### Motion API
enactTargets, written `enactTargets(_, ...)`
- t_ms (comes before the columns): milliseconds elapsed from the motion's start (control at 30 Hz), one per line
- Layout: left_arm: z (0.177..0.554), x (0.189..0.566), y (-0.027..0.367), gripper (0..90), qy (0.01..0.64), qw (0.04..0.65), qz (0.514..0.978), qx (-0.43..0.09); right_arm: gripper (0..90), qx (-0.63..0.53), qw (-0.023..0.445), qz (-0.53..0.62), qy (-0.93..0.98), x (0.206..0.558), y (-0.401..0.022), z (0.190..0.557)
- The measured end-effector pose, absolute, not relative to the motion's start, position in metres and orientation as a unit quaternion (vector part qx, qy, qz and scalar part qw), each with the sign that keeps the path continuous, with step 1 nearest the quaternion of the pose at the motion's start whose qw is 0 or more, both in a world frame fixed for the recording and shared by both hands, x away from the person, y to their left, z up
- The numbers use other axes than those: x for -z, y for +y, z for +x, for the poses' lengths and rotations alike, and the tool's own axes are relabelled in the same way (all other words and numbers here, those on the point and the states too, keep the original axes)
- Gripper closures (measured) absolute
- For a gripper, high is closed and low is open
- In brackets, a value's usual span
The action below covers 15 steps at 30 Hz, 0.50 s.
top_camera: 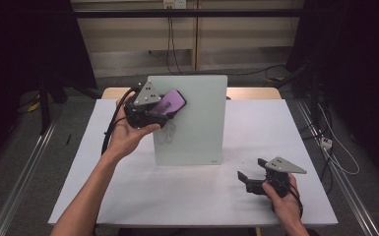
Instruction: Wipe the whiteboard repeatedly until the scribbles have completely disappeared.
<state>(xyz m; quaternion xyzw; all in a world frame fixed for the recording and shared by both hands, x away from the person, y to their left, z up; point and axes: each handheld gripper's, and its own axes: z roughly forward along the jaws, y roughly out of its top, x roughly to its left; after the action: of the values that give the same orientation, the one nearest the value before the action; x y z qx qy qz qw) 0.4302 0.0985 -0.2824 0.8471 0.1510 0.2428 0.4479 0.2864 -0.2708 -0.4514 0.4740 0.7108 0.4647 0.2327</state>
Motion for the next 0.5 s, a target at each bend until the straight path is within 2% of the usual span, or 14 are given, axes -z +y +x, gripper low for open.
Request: enactTargets(500, 0.423, 0.305, 0.076, 40.9, 0.13, 0.441, 0.859, -0.226, 8.8, -0.464, 0.232, 0.471, 0.714, 0.451, -0.27, 0.287)
